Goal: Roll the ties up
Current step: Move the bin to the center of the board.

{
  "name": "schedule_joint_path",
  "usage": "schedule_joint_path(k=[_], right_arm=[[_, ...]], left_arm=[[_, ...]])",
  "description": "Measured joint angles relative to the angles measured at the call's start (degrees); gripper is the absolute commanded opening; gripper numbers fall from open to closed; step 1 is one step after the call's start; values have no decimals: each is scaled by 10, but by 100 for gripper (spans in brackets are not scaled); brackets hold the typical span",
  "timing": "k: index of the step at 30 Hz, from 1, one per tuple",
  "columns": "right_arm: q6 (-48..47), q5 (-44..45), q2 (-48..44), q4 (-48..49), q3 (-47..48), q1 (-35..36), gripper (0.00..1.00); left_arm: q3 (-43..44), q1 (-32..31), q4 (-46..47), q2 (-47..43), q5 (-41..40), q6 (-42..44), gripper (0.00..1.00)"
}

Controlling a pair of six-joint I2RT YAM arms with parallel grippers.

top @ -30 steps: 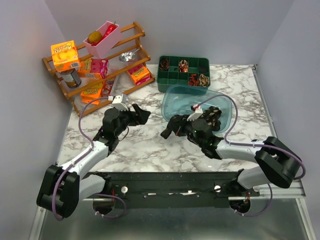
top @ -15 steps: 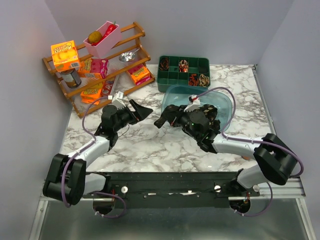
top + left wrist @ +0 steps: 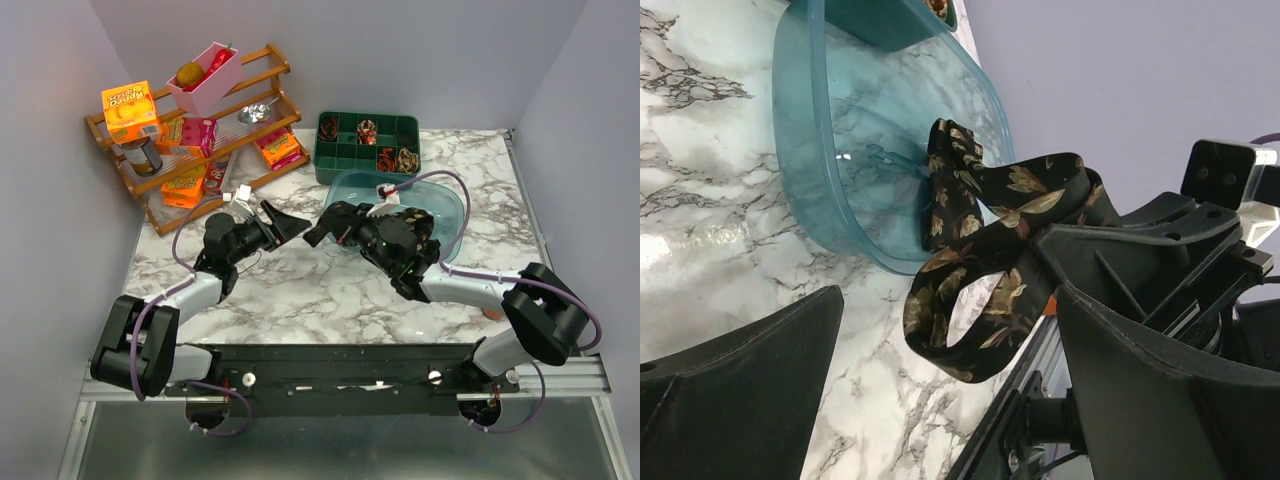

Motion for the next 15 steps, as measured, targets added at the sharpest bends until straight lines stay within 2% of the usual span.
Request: schedule_joint_path(k=[15], right_arm=[[63, -24, 2, 90, -10, -34, 1]], left_arm=[[0, -9, 0, 0, 28, 0, 98]])
